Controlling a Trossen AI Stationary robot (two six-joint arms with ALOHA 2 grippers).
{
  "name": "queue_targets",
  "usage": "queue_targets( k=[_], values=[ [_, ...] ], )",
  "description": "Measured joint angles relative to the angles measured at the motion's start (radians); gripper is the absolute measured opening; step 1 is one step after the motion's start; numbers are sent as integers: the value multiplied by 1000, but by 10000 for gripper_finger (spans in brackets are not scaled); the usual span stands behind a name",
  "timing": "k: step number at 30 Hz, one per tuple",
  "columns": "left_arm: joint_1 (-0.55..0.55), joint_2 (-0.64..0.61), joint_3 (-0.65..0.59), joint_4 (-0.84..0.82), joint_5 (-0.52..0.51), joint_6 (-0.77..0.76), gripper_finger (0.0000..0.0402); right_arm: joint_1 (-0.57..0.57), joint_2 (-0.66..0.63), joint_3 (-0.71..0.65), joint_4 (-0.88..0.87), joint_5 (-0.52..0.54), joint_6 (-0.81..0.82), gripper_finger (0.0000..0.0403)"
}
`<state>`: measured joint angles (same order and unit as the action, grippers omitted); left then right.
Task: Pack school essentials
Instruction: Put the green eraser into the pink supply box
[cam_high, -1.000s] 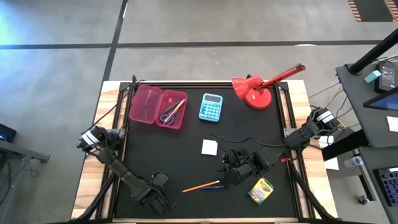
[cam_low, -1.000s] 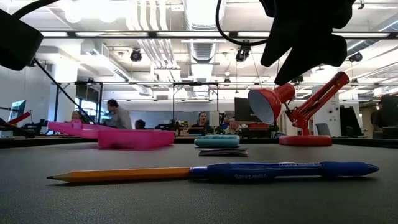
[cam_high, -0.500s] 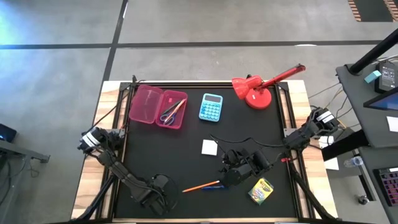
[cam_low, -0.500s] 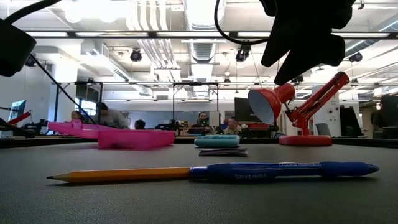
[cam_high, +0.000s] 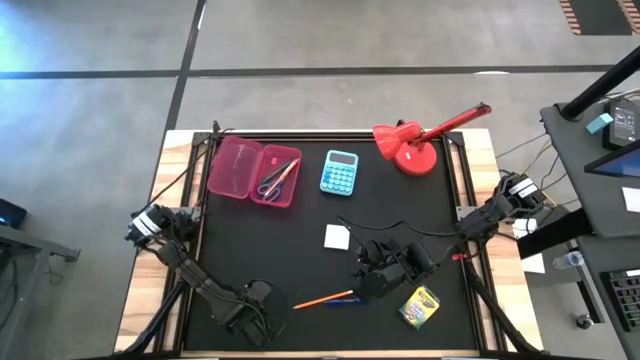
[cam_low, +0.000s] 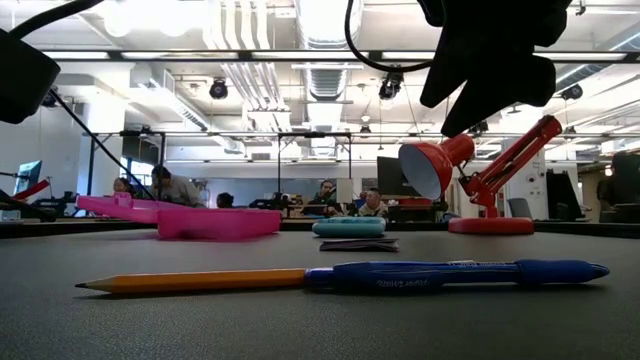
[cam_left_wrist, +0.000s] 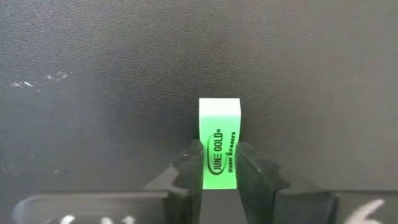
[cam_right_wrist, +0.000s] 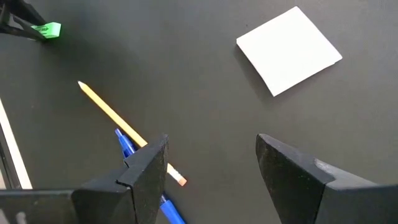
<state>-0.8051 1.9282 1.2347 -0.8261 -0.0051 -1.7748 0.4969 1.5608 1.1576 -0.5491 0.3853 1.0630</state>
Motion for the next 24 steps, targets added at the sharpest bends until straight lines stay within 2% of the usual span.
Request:
queue_targets(
  k=[6,11,17,24],
  values=[
    [-2,-46,-4,3,-30,0,37,0,0,0,0,-20,13,231],
    [5,-120,-6,11,-142,1,33,0,0,0,4,-103,38,231],
    [24,-154,-3,9,-230,7,33,0,0,0,9,-106,45,231],
    [101,-169,-2,6,-291,120,33,0,0,0,13,-106,66,231]
  ],
)
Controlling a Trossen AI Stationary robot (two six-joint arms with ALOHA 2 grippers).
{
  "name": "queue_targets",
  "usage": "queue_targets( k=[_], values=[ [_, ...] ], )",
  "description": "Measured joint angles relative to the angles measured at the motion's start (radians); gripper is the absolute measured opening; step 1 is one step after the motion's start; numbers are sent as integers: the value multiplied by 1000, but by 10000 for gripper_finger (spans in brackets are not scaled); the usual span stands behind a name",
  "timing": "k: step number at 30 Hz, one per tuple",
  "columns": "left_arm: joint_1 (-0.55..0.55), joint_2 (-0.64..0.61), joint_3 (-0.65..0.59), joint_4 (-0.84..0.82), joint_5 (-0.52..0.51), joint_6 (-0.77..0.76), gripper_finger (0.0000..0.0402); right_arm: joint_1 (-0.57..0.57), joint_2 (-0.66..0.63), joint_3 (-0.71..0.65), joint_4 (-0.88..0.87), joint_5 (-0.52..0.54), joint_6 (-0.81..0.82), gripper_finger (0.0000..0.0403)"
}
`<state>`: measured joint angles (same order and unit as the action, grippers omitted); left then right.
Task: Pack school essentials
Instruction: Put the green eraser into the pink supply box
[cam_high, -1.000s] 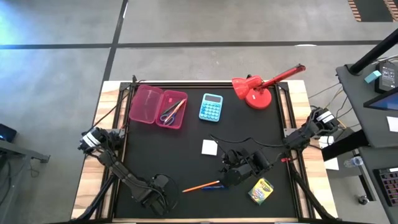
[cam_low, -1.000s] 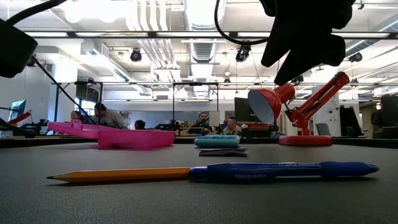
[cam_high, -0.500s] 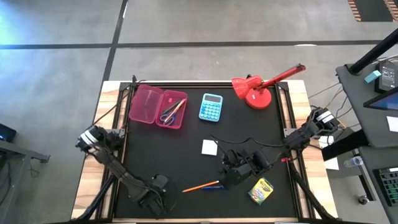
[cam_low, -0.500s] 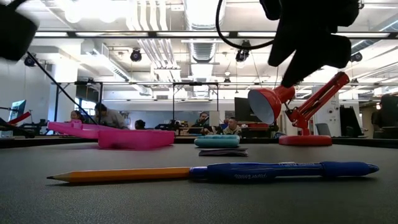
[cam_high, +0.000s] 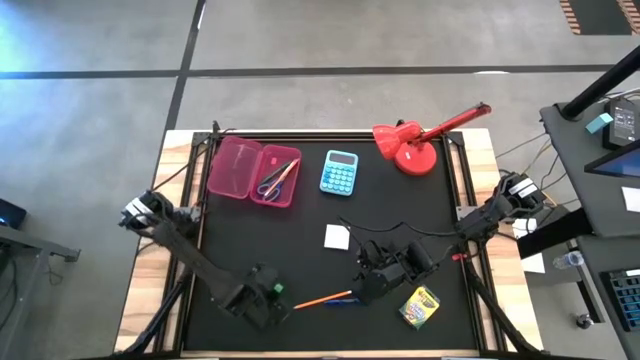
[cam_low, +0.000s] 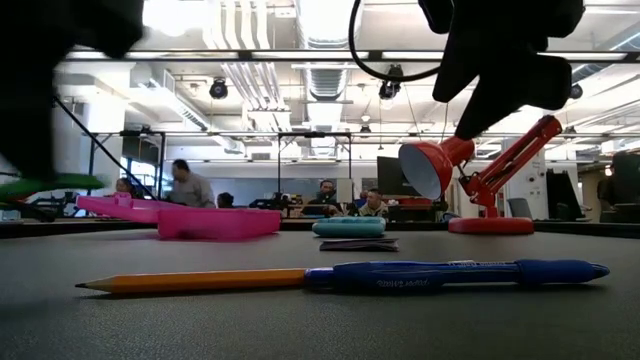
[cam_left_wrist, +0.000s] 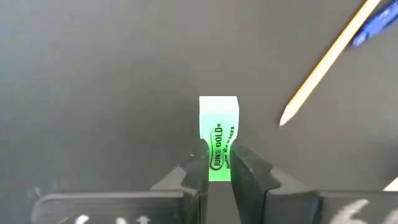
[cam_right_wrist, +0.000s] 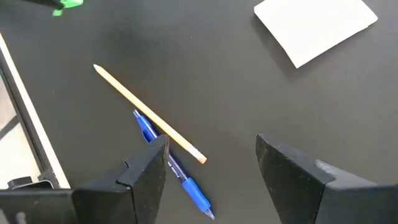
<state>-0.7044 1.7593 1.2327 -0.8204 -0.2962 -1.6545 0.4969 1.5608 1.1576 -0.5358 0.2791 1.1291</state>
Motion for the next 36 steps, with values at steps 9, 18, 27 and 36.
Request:
queue_targets(
  k=[9,18,27,36],
  values=[
    [289,-101,0,-3,-36,466,33,0,-2,35,-5,-1,22,231],
    [716,-251,-2,-10,-72,940,33,0,-2,49,-7,12,23,231],
    [1080,-219,-40,4,16,1163,33,-15,-2,49,-6,176,57,231],
    [1170,-174,-189,152,102,1244,33,-52,-2,49,-6,220,49,231]
  ],
)
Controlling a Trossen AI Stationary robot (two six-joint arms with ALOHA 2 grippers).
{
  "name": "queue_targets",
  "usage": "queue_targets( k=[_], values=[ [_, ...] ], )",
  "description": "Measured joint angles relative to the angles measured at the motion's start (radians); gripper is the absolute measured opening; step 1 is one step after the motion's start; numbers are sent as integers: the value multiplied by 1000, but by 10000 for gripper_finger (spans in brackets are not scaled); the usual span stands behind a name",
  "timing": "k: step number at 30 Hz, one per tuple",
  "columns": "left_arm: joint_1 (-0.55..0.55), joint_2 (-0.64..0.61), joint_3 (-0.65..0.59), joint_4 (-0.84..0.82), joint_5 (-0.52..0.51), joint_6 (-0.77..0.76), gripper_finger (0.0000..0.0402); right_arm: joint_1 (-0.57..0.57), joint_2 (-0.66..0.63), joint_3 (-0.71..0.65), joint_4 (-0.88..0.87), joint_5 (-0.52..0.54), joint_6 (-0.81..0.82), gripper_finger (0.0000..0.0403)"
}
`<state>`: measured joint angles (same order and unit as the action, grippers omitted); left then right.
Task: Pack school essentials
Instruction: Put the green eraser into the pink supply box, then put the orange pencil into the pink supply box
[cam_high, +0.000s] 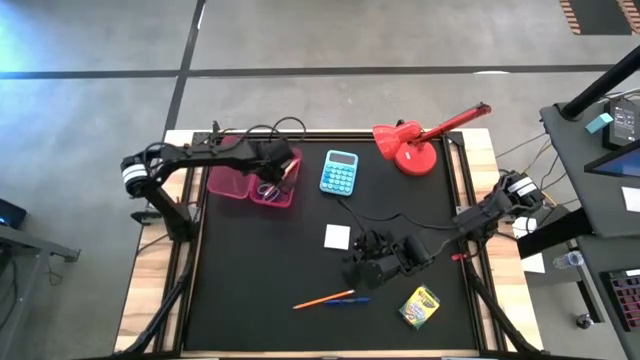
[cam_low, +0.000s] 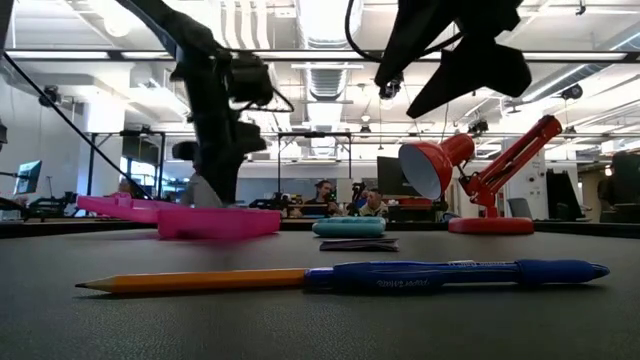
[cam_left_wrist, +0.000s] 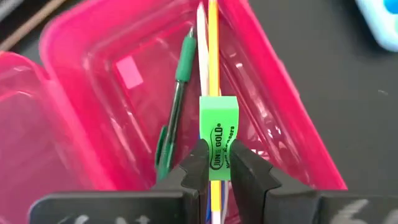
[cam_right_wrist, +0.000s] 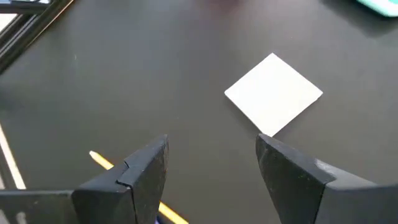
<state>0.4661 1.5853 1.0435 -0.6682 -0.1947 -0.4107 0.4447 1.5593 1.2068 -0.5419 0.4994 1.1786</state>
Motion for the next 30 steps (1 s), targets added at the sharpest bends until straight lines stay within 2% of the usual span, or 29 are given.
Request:
queue_targets(
  k=[10,15,21,25,28,30],
  values=[
    [4,3,-43,52,3,42,40,-44,0,0,1,2,5,231],
    [6,3,-38,53,-8,61,86,-52,0,0,0,1,38,231],
    [10,-11,-36,51,-79,92,153,-50,0,0,1,-17,50,231],
    [11,-23,8,1,-31,76,173,-49,0,0,1,-79,79,231],
    [7,-37,40,-4,45,63,175,-43,0,0,1,-108,76,231],
    [-7,-52,57,-3,55,37,175,-33,0,0,1,-115,68,231]
  ],
)
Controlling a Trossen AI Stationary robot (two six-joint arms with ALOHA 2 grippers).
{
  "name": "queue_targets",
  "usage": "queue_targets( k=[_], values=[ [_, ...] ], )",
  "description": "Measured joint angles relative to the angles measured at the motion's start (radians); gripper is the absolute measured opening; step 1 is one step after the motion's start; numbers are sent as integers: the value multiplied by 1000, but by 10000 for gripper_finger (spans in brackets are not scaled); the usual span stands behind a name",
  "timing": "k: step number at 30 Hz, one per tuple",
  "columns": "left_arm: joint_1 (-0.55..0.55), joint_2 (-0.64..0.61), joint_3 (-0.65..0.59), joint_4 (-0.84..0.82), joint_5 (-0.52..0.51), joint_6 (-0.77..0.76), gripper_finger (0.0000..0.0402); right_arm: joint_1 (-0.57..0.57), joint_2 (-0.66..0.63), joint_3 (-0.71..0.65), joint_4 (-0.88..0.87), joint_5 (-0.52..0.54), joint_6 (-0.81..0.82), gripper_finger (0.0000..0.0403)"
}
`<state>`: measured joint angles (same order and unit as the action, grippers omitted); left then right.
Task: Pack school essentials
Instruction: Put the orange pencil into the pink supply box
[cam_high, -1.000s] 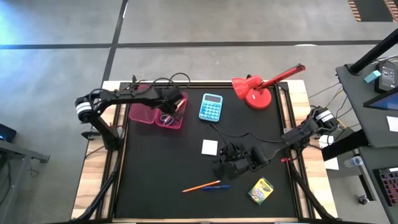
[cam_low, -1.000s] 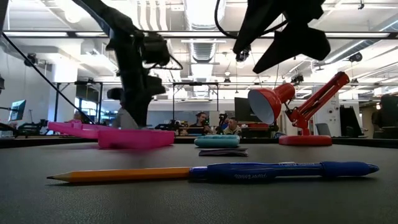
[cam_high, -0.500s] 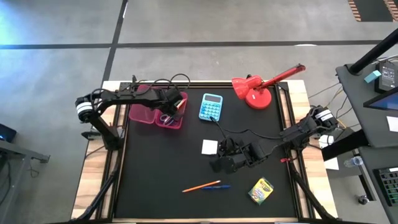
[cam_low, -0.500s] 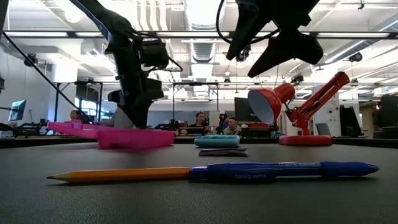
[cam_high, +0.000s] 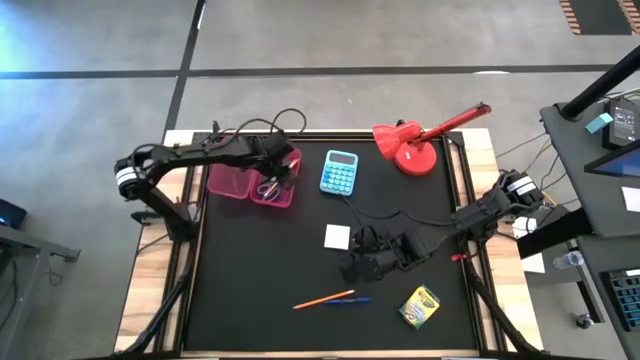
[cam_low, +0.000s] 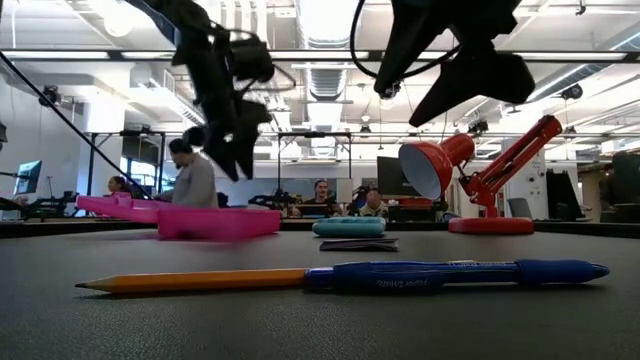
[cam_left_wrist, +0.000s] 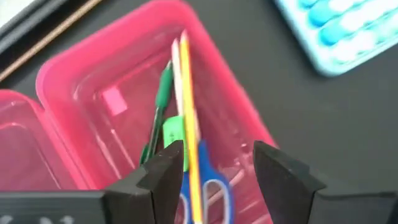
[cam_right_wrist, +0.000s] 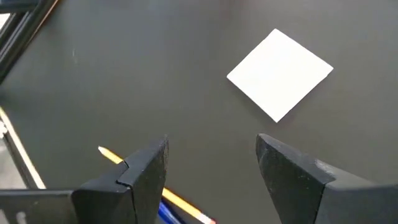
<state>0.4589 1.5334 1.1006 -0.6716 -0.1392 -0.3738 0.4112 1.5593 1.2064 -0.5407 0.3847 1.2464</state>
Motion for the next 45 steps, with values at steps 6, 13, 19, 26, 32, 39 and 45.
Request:
queue_targets(
  k=[6,13,19,26,32,39,45],
  values=[
    [-97,-76,33,20,-74,-7,176,68,0,0,8,0,-44,231],
    [-297,-172,29,23,-99,-81,176,148,0,10,59,27,-185,231],
    [-608,-143,-7,28,-225,-286,176,236,0,13,128,142,-263,231],
    [-933,-5,-11,272,-288,-326,176,299,0,13,135,169,-263,231],
    [-1055,150,-7,465,-313,-328,176,307,0,13,134,193,-246,231],
    [-1082,288,23,548,-307,-327,176,307,0,13,134,194,-233,231],
    [-1083,358,28,563,-253,-324,176,307,0,13,133,194,-223,231]
  ],
)
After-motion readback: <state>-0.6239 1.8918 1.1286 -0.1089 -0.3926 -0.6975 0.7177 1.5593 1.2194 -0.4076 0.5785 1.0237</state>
